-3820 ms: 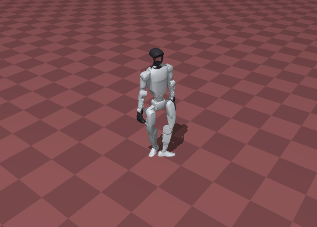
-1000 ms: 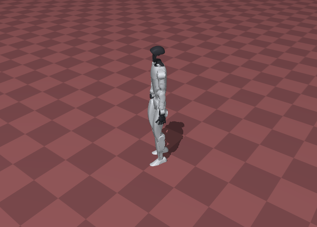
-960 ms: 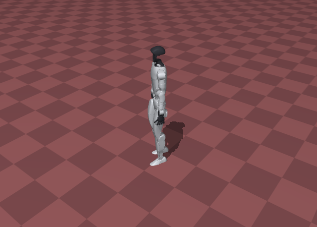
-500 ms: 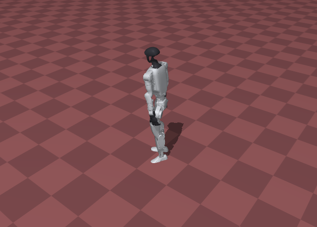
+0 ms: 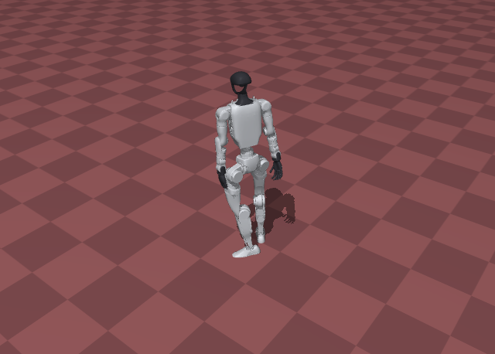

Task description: In place motions

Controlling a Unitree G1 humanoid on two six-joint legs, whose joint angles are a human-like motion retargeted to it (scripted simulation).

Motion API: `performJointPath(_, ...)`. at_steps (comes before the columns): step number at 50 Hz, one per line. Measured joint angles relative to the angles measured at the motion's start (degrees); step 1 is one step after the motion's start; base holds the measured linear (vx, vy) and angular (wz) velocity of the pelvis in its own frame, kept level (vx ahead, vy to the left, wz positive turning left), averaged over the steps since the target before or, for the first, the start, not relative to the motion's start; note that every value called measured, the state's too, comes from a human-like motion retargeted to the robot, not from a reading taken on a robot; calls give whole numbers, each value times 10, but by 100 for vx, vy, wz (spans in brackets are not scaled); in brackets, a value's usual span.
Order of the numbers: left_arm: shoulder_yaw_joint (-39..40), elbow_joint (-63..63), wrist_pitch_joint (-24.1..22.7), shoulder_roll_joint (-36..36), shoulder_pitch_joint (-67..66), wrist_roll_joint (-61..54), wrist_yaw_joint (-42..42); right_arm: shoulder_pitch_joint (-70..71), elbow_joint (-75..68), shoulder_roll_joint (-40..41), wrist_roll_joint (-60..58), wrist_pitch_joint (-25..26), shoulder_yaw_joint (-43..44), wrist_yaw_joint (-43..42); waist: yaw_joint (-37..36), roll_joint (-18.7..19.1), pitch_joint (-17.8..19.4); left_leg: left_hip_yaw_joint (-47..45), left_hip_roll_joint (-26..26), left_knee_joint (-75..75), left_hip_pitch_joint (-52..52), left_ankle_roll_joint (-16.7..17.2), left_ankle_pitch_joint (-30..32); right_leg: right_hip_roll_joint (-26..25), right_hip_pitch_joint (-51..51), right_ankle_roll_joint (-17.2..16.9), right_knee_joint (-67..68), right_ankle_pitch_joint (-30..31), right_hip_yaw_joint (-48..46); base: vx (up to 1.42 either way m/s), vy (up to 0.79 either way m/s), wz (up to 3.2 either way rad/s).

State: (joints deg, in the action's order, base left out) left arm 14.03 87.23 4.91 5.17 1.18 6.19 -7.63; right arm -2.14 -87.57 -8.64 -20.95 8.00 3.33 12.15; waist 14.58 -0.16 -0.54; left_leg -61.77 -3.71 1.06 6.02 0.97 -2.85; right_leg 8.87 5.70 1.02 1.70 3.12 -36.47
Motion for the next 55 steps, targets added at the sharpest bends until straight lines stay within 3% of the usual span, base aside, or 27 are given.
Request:
performJointPath(10, 17, 7, -3, -6, -43, 5, 12, 4, 36, 15, -31, 1, -36, -14, 3, -8, -27, -64, -40, 63, 78, 18, 56, -36, 10, 23, 32, -32, 176, -6, -18, -90)
performJointPath(13, 27, 5, -6, -3, -60, -2, 21, 13, 52, 23, -34, -2, -54, -12, 8, -46, -31, -60, -57, 142, 100, -16, 103, -16, -6, 25, 37, -35, 218, 3, -23, -115)
performJointPath(17, 28, 1, -9, 4, -62, -13, 42, 28, 78, 30, -30, -9, -72, -4, -5, -90, -11, 43, -137, 359, 66, -102, 119, 2, -41, 28, 36, -31, 263, -2, -27, -126)
performJointPath(20, 22, -3, -9, 1, -55, -21, 56, 35, 92, 31, -30, -14, -78, 1, -29, -77, -11, 187, -138, 415, -12, -45, 99, -25, -33, 38, 34, -22, 281, -7, -16, -135)
performJointPath(22, 17, -10, -14, -8, -48, -28, 61, 40, 99, 29, -33, -15, -79, -2, -51, -72, -11, 258, -93, 400, -55, -15, 70, -34, -23, 42, 32, -14, 296, -16, -12, -153)
performJointPath(25, 11, -27, -23, -19, -33, -30, 58, 48, 107, 25, -36, -19, -82, -5, -60, -65, -3, 292, -48, 334, -81, -5, 16, -42, -16, 44, 35, -10, 314, -15, -6, -111)
performJointPath(30, -12, -40, -27, -30, -19, -4, 49, 40, 94, 16, -45, -19, -74, -3, -87, -15, 1, 408, 20, 148, -116, 44, 5, -102, -22, 49, 25, -3, 346, 5, -5, -113)
performJointPath(33, -24, -40, -26, -32, -22, 7, 41, 31, 64, 13, -44, -12, -67, -8, -93, 3, 1, 496, 61, 78, -120, 15, 30, -126, -36, 51, 23, -3, 360, 20, -4, -83)
performJointPath(35, -24, -38, -24, -32, -22, 12, 31, 29, 43, 14, -45, -5, -62, -10, -74, 11, -5, 408, 16, 84, -109, 41, 19, -132, -36, 53, 25, -7, 358, 16, -3, -27)
performJointPath(38, -15, -36, -19, -29, -23, 20, 24, 23, 14, 20, -27, 4, -51, -28, -50, 13, -8, 413, 22, 74, -98, 51, 19, -134, -40, 56, 28, -11, 355, 15, -6, -6)
performJointPath(50, 11, -13, -10, -11, -43, 20, 17, -12, -12, 21, -9, 8, -25, -19, -43, 18, -31, 401, 28, 48, -77, 40, 16, -141, -48, 57, 26, -14, 366, 11, -5, -10)
performJointPath(55, 13, -5, 1, -9, -50, 20, 15, -4, 12, 23, -11, 4, -31, -13, -50, 16, -25, 400, 29, 56, -76, 39, 15, -138, -50, 56, 29, -12, 368, 0, 0, 0)
